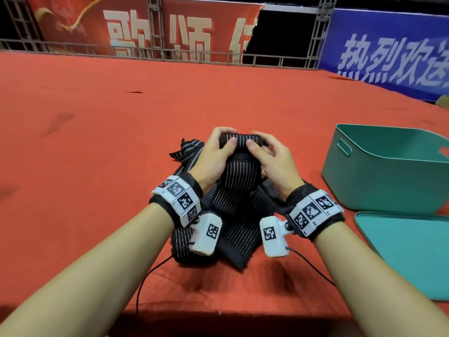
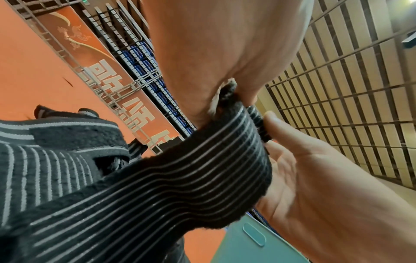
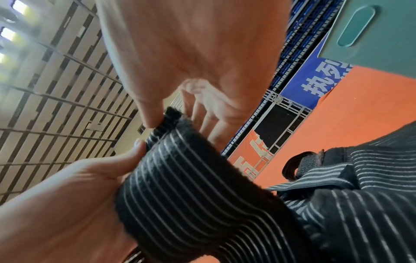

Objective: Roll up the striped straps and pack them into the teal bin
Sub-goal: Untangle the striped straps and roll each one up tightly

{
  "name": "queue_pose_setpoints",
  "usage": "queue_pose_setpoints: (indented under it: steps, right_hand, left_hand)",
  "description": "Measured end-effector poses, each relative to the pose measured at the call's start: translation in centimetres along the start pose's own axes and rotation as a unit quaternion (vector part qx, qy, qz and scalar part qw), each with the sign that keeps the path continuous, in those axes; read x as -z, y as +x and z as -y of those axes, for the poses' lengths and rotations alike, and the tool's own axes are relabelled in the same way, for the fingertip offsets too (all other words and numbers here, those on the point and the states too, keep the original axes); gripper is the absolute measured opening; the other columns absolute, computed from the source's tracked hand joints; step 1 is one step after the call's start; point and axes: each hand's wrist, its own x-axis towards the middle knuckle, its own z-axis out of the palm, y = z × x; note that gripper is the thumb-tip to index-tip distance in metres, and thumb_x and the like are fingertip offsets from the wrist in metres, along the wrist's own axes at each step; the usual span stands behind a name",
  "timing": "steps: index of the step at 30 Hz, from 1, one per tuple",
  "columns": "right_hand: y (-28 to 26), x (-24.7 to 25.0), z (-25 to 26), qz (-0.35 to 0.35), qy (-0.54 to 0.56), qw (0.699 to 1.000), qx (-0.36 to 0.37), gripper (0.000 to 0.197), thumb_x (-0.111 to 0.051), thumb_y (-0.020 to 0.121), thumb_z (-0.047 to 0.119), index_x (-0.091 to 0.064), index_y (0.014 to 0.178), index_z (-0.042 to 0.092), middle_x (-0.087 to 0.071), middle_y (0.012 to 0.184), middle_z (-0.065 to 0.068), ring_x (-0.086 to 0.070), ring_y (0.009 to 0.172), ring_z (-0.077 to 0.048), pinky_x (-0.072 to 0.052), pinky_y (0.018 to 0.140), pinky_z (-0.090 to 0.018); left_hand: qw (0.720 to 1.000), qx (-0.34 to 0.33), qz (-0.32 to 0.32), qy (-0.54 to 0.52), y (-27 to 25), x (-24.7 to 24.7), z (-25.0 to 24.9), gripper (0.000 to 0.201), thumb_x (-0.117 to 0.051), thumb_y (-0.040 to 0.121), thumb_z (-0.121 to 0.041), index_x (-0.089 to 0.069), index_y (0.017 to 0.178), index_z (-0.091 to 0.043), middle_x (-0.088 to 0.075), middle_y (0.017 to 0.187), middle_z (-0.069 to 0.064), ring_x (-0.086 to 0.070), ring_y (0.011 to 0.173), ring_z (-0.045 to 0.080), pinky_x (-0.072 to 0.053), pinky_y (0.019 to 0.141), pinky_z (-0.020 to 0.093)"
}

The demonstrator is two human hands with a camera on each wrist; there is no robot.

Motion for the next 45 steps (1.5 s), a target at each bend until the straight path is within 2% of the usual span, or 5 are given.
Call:
queue_pose_setpoints:
  steps: [12, 18, 27, 30, 45]
  right_hand:
    - [-1.0, -0.3, -0.8, 0.003, 0.009, 0.998, 0.068, 0.029, -0.069, 0.091, 0.002, -0.070, 0.108, 0.025, -0.071, 0.117, -0.018, -0.071, 0.105, -0.022, -0.058, 0.094, -0.041]
    - [-1.9, -0.5, -0.1, -0.011, 0.088, 0.994, -0.065, 0.031, -0.063, 0.089, -0.010, -0.070, 0.104, 0.017, -0.072, 0.099, -0.008, -0.069, 0.079, -0.020, -0.053, 0.054, -0.025]
    - [-1.9, -1.6, -0.6, -0.007, -0.041, 0.993, -0.107, 0.059, -0.051, 0.085, 0.069, -0.074, 0.114, 0.023, -0.076, 0.113, 0.001, -0.071, 0.109, -0.022, -0.052, 0.102, -0.050]
    - [-2.0, -2.1, -0.1, -0.011, -0.080, 0.994, -0.076, 0.044, -0.045, 0.099, 0.054, -0.068, 0.119, 0.023, -0.070, 0.119, 0.005, -0.063, 0.117, -0.018, -0.044, 0.109, -0.051]
    - [-2.6, -1.0, -0.7, 0.027, 0.056, 0.997, -0.047, 0.028, -0.056, 0.099, -0.001, -0.071, 0.112, 0.019, -0.071, 0.114, -0.013, -0.068, 0.105, -0.027, -0.055, 0.094, -0.043]
  left_hand:
    - [0.995, 0.097, -0.008, 0.027, -0.9, -0.9, -0.8, 0.027, -0.041, 0.110, -0.035, -0.045, 0.119, -0.010, -0.058, 0.108, 0.003, -0.061, 0.096, 0.013, -0.051, 0.084, 0.027]
    - [0.997, 0.077, 0.004, 0.021, -1.7, -0.4, 0.5, 0.010, -0.051, 0.103, -0.031, -0.058, 0.102, -0.024, -0.061, 0.112, 0.013, -0.060, 0.101, 0.028, -0.048, 0.094, 0.050]
    - [0.999, 0.046, -0.001, 0.025, -2.5, -1.4, 0.3, 0.011, -0.040, 0.108, -0.019, -0.048, 0.114, -0.013, -0.058, 0.105, 0.001, -0.058, 0.096, 0.012, -0.048, 0.081, 0.021]
    - [0.991, 0.045, -0.003, 0.123, -2.4, -1.4, -0.3, 0.051, -0.025, 0.103, -0.062, -0.044, 0.122, -0.019, -0.055, 0.106, -0.007, -0.056, 0.104, 0.010, -0.044, 0.099, 0.037]
    - [0.990, 0.136, -0.015, 0.021, -2.2, -0.2, -0.2, 0.033, -0.047, 0.107, -0.039, -0.063, 0.116, -0.012, -0.069, 0.113, 0.009, -0.068, 0.103, 0.024, -0.054, 0.087, 0.037]
